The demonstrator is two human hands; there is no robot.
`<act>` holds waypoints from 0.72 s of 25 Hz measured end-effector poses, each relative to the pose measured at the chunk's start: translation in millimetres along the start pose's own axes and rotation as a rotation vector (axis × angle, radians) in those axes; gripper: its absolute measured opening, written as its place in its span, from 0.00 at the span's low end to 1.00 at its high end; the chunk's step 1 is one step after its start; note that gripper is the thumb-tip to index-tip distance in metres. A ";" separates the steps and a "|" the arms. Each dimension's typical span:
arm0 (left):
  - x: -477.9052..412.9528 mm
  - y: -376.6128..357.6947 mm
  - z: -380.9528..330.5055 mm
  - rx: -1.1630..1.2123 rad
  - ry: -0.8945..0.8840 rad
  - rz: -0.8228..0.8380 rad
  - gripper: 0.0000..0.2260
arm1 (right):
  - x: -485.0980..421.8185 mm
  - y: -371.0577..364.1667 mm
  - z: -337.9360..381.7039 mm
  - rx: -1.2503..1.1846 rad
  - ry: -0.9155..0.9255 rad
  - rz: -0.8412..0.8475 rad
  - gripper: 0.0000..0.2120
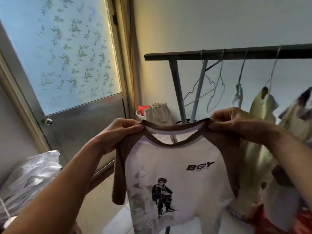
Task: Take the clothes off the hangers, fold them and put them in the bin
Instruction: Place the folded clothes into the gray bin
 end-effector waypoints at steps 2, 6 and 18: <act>-7.7 -3.1 2.6 0.056 0.014 -0.049 0.12 | 8.5 7.8 -2.3 -0.082 -0.026 -0.088 0.08; -31.1 -7.6 18.5 0.003 0.115 -0.312 0.14 | 17.1 14.2 -22.9 -0.047 -0.132 -0.567 0.14; -21.5 -110.4 -32.2 0.062 -0.214 -0.216 0.09 | 9.3 -50.0 13.7 0.149 0.156 -0.707 0.07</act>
Point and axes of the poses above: each hand's wrist, its own x-axis away from the middle knuckle, its own y-axis out of the back of the hand, z = x × y, the point moved 10 cm from there along -x, towards the middle knuckle, and after that the axes turned 3 degrees about z, right-handed, at the moved point
